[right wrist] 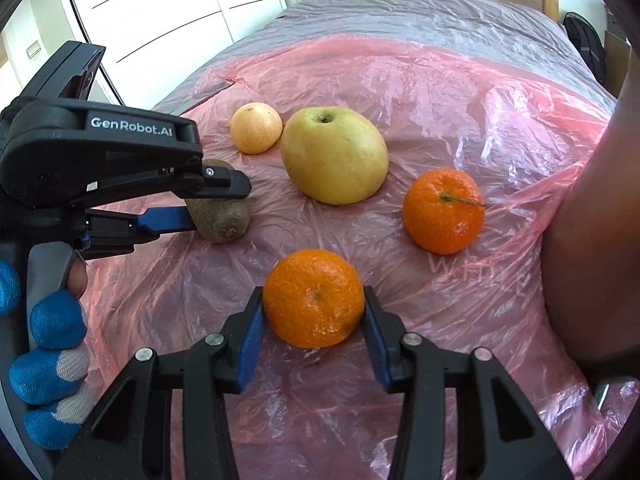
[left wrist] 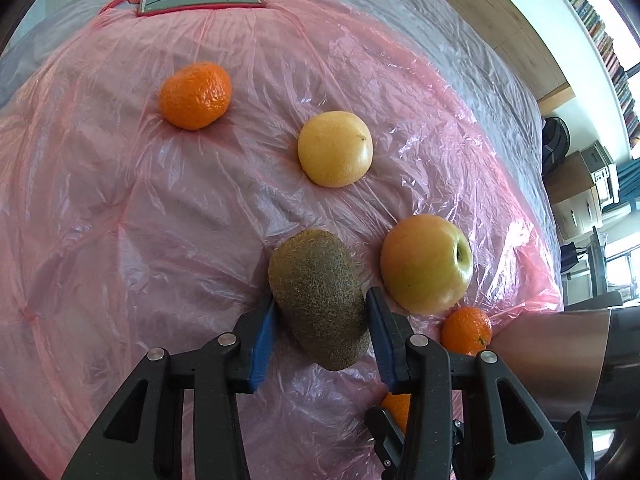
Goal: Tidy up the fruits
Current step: 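Grasp the brown kiwi with the left tool while the right tool grasps a mandarin, then carry the kiwi and mandarin past the kettle to the green tray with both tools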
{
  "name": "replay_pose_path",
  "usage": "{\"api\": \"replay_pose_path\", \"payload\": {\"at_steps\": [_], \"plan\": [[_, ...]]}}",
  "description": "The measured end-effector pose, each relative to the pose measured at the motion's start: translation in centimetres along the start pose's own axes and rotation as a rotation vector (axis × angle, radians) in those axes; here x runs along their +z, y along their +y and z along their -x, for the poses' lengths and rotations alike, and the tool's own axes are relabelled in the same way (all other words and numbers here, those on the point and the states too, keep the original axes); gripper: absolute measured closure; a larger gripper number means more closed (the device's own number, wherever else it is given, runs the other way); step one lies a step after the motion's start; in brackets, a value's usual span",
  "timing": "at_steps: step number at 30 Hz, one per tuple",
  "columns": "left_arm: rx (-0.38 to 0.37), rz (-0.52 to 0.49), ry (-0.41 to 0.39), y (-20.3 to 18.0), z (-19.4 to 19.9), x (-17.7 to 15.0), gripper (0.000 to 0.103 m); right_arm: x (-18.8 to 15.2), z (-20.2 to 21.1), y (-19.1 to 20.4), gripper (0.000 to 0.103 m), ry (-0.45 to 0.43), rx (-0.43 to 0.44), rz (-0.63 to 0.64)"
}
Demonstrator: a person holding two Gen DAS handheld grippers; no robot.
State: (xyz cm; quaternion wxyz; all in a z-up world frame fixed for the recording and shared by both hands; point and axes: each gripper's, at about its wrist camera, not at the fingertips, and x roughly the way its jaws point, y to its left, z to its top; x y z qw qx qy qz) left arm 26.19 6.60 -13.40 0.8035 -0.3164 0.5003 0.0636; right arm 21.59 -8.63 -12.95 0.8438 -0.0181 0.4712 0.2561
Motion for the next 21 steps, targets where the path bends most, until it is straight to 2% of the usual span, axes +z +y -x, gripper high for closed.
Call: {"api": "replay_pose_path", "payload": {"at_steps": [6, 21], "plan": [[0.016, -0.071, -0.025, -0.4, 1.2, -0.7, 0.065, -0.7, 1.1, 0.4, 0.031, -0.003, 0.009, 0.002], [0.055, -0.371, -0.112, -0.6, 6.9, -6.2, 0.065, -3.9, 5.9, 1.0, 0.031, -0.019, 0.018, 0.002]]}}
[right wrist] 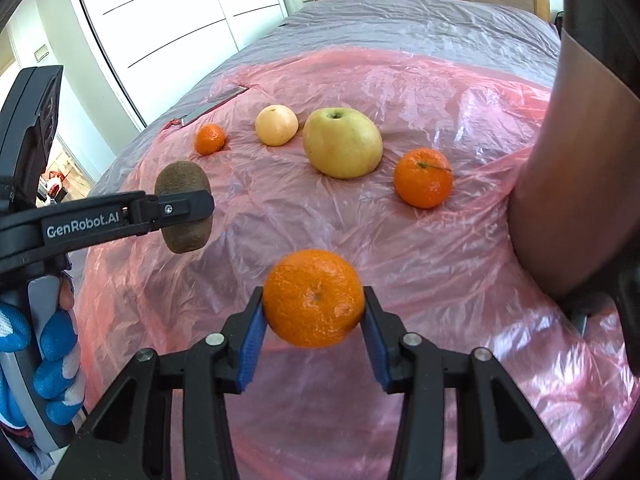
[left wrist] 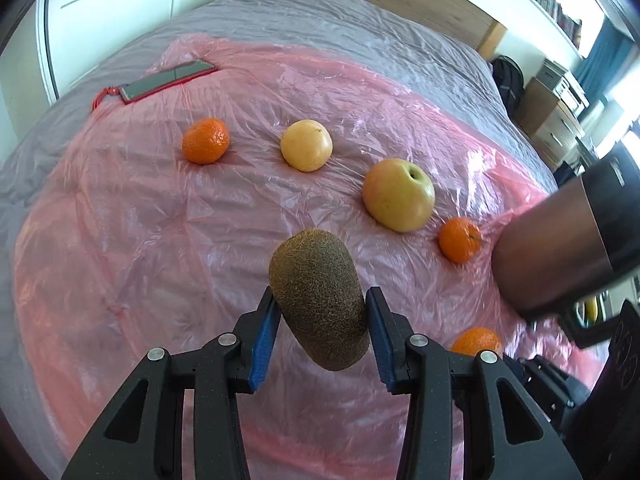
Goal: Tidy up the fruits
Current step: 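Carry the kiwi and mandarin past the kettle to the green tray with both tools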
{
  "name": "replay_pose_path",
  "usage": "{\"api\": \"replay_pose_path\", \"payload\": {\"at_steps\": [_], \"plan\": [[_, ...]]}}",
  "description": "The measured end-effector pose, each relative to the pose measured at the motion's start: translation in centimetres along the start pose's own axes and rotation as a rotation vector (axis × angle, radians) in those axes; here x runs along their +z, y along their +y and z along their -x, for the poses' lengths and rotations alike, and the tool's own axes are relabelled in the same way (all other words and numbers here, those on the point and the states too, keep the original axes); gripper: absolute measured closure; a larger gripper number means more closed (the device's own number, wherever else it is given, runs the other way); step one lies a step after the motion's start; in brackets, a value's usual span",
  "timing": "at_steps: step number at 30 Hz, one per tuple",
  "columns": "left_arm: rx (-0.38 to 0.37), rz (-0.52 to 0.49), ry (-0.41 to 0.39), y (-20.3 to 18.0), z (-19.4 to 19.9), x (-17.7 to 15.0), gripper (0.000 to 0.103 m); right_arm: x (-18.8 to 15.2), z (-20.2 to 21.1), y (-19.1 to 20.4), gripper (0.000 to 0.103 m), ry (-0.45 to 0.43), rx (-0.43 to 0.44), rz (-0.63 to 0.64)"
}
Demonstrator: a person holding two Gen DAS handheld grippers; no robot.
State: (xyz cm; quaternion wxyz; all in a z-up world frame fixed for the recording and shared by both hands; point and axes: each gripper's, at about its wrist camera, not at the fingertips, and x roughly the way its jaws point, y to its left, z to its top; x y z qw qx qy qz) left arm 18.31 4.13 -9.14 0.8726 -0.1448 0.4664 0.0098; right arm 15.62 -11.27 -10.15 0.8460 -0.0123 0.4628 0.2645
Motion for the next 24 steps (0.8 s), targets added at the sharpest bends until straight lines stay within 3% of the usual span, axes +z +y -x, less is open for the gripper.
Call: {"api": "replay_pose_path", "payload": {"at_steps": [12, 24], "plan": [[-0.044, -0.049, 0.000, -0.7, 4.7, -4.2, 0.065, -3.0, 4.6, 1.4, 0.031, -0.009, -0.001, -0.021], [-0.103, -0.114, 0.000, -3.1, 8.3, -7.6, 0.065, -7.0, 9.8, -0.3, 0.031, -0.036, -0.051, -0.070]]}}
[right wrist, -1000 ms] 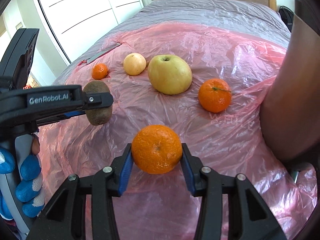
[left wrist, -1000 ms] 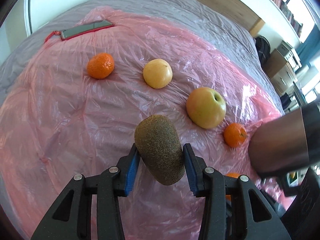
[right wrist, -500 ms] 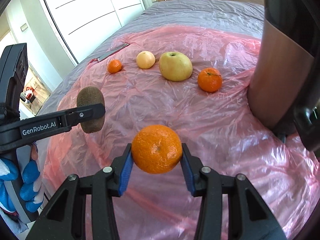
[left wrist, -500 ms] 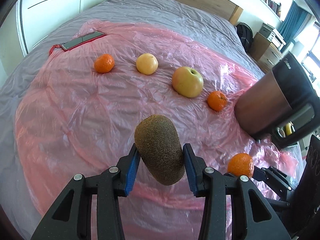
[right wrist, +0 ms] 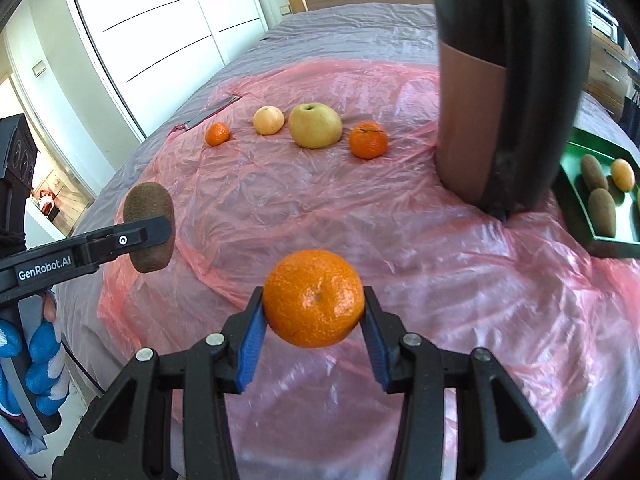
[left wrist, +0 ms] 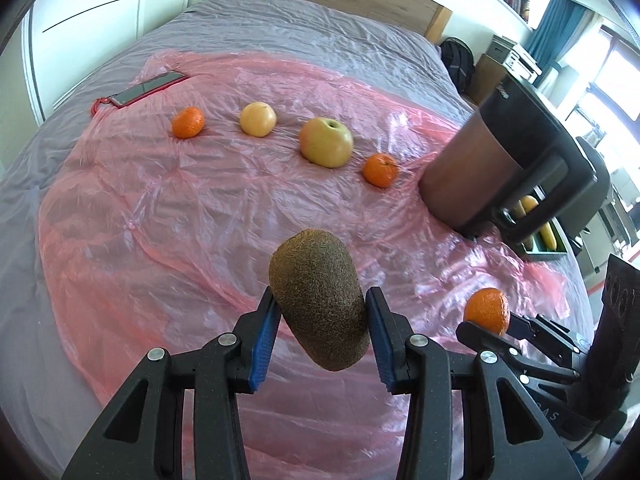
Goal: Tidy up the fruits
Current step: 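Carry the kiwi and mandarin past the kettle to the green tray with both tools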
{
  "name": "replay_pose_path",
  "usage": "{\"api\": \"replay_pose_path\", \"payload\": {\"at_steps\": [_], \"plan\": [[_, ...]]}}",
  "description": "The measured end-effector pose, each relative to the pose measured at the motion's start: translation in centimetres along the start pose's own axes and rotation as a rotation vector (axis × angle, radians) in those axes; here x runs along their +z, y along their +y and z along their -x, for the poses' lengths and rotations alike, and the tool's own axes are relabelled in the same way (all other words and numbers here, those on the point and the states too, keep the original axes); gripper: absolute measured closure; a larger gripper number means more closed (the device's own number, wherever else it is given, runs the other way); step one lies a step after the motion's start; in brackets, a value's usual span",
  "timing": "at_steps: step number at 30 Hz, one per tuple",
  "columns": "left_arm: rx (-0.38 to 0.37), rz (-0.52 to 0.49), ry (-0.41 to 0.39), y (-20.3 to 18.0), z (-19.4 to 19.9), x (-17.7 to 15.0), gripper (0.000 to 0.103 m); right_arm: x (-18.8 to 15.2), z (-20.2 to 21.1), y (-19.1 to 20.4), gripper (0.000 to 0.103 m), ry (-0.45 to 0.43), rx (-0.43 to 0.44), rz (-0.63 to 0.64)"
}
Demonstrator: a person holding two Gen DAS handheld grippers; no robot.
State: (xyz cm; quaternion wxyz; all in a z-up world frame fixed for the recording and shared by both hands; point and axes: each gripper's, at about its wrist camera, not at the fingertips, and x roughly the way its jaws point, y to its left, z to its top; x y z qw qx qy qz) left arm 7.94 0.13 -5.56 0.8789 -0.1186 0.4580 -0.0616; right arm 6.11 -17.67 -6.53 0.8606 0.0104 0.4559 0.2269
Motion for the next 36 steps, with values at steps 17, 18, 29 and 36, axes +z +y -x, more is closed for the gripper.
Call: {"api": "replay_pose_path", "payload": {"at_steps": [17, 18, 29, 36], "plan": [[-0.072, -0.212, 0.024, -10.8, 1.2, -2.0, 0.065, -4.1, 6.5, -8.5, 0.031, -0.071, -0.094, -0.137], [-0.074, -0.226, 0.027, -11.6, 1.1, -2.1, 0.065, -4.4, 6.8, -9.1, 0.031, -0.075, -0.100, -0.147], [-0.092, -0.364, 0.066, -18.8, -0.1, -3.5, 0.065, -6.6, 9.5, -14.6, 0.031, -0.120, -0.152, -0.239], [-0.112, -0.442, 0.081, -23.3, -1.1, -3.8, 0.065, -7.6, 10.8, -17.9, 0.031, -0.148, -0.177, -0.287]]}}
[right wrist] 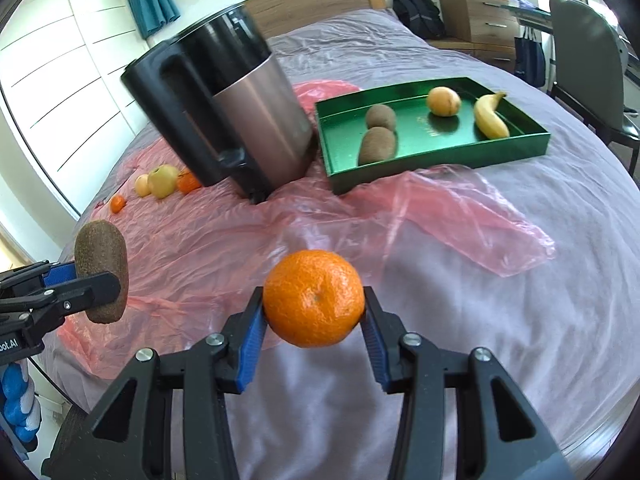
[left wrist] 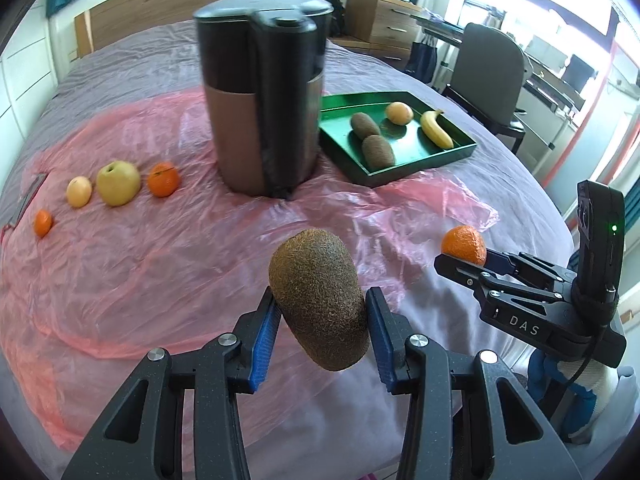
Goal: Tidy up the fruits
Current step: 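Carry the kiwi and mandarin past the kettle to the green tray with both tools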
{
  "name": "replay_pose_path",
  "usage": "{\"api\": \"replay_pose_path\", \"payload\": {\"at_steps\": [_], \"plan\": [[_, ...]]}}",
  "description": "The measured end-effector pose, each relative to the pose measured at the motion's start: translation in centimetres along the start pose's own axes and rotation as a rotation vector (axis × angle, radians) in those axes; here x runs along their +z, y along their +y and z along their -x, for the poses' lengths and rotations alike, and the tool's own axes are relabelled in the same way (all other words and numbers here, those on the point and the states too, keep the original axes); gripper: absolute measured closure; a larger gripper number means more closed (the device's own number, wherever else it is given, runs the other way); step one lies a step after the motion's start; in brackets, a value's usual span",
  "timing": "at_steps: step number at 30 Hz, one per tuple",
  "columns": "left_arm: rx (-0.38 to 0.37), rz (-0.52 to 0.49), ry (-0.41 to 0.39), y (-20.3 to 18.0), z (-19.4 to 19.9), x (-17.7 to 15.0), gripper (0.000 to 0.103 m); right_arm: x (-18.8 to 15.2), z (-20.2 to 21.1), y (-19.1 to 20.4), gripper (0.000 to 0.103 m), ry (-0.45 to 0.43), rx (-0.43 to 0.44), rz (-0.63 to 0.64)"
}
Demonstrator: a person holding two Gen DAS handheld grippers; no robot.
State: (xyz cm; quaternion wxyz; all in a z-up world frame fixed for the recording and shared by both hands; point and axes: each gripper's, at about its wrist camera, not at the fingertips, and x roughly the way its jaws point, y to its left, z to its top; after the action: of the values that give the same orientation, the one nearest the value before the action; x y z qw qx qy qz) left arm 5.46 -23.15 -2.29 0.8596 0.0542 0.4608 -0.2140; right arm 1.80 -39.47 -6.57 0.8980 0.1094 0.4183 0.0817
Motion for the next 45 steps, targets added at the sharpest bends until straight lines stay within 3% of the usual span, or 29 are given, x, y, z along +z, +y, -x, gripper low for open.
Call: {"api": "replay_pose_path", "payload": {"at_steps": [14, 22, 35, 45], "plan": [[-0.031, -0.100, 0.027, -5.7, -3.7, 3.3, 0.065, 1.7, 0.1, -6.4, 0.031, -0.042, -0.035, -0.068], [-0.048, -0.134, 0.022, -8.0, -6.1, 6.1, 0.065, 3.7, -1.1, -8.2, 0.031, -0.061, -0.032, -0.081], [-0.062, -0.154, -0.018, -10.2, -11.0, 13.0, 0.065, 10.4, -2.9, -10.9, 0.031, -0.130, -0.055, -0.048], [-0.064, -0.166, 0.012, -11.7, -17.3, 16.9, 0.065, 15.5, -6.9, -15.4, 0.031, -0.106, -0.115, -0.017]]}}
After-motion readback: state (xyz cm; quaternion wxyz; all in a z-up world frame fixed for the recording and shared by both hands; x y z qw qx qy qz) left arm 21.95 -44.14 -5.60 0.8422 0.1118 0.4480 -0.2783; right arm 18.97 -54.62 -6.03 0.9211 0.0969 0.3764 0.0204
